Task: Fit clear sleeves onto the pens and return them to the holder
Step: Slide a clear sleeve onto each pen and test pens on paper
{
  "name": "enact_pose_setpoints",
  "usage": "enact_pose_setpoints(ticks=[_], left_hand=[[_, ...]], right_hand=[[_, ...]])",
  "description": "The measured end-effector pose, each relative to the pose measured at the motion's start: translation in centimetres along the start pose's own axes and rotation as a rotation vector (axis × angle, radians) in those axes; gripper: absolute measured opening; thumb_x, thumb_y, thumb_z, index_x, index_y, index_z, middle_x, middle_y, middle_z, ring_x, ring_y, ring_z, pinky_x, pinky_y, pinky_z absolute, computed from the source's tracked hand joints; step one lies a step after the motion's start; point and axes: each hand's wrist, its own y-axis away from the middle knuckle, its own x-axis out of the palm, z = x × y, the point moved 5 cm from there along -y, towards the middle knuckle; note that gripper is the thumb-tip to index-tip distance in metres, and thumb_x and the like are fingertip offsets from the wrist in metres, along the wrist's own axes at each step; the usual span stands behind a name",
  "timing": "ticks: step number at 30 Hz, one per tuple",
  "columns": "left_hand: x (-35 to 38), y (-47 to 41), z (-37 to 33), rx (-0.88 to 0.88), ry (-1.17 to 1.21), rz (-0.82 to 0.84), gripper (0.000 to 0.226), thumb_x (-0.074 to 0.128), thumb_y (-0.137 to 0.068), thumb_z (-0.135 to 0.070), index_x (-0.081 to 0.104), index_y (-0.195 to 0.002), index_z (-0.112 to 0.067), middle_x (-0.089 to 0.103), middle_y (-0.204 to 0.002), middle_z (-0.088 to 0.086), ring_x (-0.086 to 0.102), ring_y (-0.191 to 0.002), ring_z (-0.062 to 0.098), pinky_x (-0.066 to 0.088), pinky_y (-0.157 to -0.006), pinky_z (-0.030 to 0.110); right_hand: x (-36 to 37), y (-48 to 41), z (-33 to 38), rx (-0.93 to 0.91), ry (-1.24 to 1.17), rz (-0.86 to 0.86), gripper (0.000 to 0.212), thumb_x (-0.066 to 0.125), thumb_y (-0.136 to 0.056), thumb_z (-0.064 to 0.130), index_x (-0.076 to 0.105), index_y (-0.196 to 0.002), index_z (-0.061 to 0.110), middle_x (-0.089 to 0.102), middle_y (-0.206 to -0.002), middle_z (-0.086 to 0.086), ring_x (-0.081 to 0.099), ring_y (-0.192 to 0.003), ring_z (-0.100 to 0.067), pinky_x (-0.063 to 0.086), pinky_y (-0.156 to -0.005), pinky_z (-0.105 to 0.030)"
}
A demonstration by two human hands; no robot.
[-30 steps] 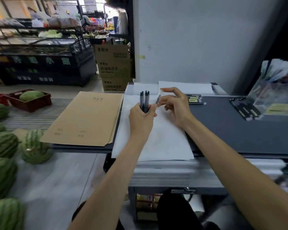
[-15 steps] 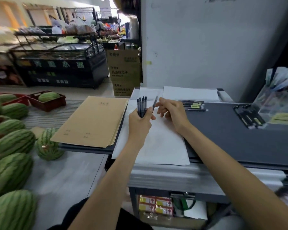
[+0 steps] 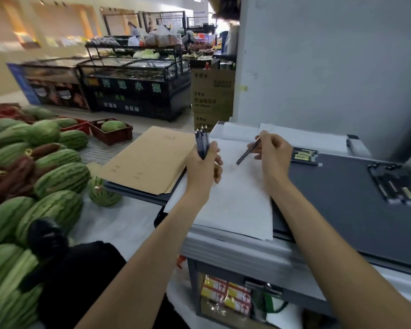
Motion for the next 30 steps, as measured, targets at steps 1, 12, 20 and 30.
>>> enact_pose_setpoints(ticks=[1,12,20,30], left_hand=[[-0.2,-0.1,0.0,-0.004,0.041,-0.017,0.023,0.063,-0.103,-0.031,0.061,-0.092,-0.011,0.055,-0.059,0.000,0.043,-0.041,0.015,0.032,-0.039,0.024],[-0.9,-0.1,-0.2,-0.091,0.236,-0.024,0.026,0.070,-0.091,-0.037,0.058,-0.082,-0.015,0.036,-0.057,-0.004,0.026,-0.040,0.009,0.017,-0.038,0.021],[-1.6,-0.4,0.6,-0.261,0.445,0.056,0.024,0.034,-0.102,-0.020,0.051,-0.086,-0.016,0.038,-0.057,-0.003,0.024,-0.034,0.008,0.013,-0.042,0.016],[-2.2,0.2,0.2,-0.151,0.386,-0.016,0.010,0.053,-0.107,-0.018,0.047,-0.102,-0.012,0.049,-0.069,0.000,0.027,-0.039,0.009,0.016,-0.037,0.021]], right_hand=[[0.0,0.2,0.2,-0.016,-0.008,-0.017,0.027,0.052,-0.106,0.032,0.067,-0.092,0.014,0.079,-0.074,-0.002,0.078,-0.073,-0.018,0.059,-0.063,-0.028],[2.9,-2.5,0.9,0.107,0.460,0.349,0.021,0.053,-0.107,0.042,0.059,-0.118,0.025,0.056,-0.094,0.007,0.053,-0.076,-0.011,0.042,-0.061,-0.025],[5.0,-0.8,0.1,-0.185,0.819,0.582,0.018,0.064,-0.102,0.037,0.074,-0.115,0.029,0.074,-0.094,0.006,0.066,-0.074,-0.015,0.057,-0.070,-0.035],[5.2,-0.5,-0.6,-0.191,0.900,0.535,0.038,0.073,-0.089,0.046,0.069,-0.079,0.010,0.063,-0.067,-0.007,0.059,-0.067,-0.026,0.042,-0.059,-0.036]])
